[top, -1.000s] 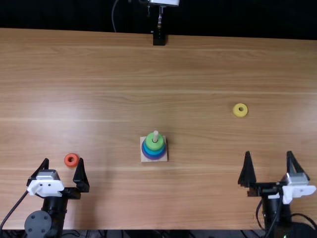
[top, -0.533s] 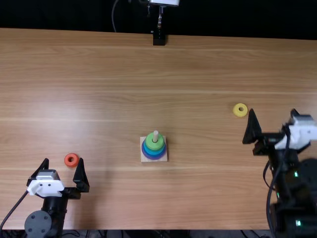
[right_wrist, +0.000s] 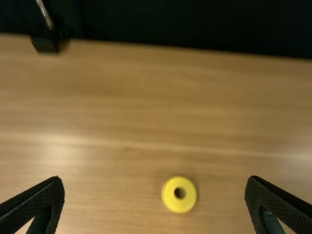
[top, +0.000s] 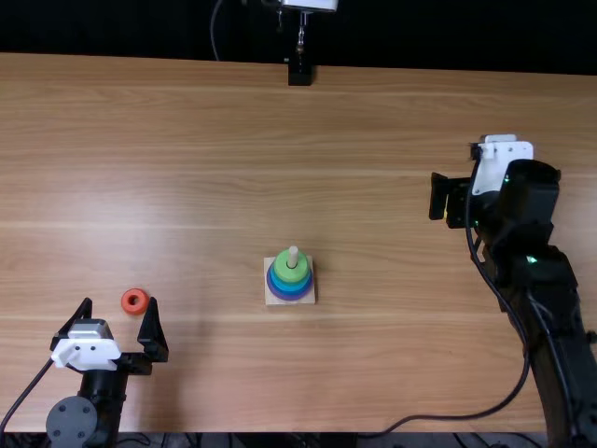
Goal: Build the Hanoi tower: stack the rings onto the peg from bottom to top in this color order: purple, dark blue, light blue, dark green, light green, yellow, orange.
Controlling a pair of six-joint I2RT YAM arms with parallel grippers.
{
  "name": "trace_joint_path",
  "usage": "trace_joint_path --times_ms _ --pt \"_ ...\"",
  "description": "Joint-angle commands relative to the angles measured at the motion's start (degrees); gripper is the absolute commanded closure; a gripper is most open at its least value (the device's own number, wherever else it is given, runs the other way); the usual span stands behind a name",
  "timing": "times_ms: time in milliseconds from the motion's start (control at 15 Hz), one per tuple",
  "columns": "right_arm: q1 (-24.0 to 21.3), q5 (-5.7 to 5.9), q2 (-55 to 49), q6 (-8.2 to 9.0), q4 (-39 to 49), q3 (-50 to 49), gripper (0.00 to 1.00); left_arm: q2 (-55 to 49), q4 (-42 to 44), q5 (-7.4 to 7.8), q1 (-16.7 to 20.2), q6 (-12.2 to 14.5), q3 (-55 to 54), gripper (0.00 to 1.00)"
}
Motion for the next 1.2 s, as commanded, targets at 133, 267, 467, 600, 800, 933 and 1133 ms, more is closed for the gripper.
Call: trace_joint_path --times_ms 133,267,467,600,800,933,1133 --pt "-4.15 0.66 10.24 -0.31 -1.44 3.6 0.0 -0.69 0.03 -0.48 0.32 0.25 -1.85 0.0" --pt "-5.56 0.66 15.34 0.01 -8.29 6.85 0.0 -0.69 0.03 -0.59 0.32 0.25 -1.85 0.0" --pt "-6.17 0.45 20.7 0.22 -10.83 11.15 0.0 -0.69 0.03 -0.59 0.32 0.25 -1.85 0.0" --pt "-6.17 0.34 23.86 0.22 -10.83 13.79 0.0 -0.69 0.03 -0.48 0.32 0.25 -1.85 0.0" --pt "-6.17 0.34 27.82 0.11 -11.04 16.96 0.0 -0.69 0.03 -0.59 0.32 0.25 -1.85 0.0" --pt "-6.17 0.34 30.45 0.11 -11.25 18.89 0.0 -0.69 0.03 -0.59 0.32 0.25 -1.85 0.0" --pt "-6.17 0.34 32.04 0.22 -12.62 19.59 0.0 -0.69 0.03 -0.48 0.32 0.25 -1.85 0.0"
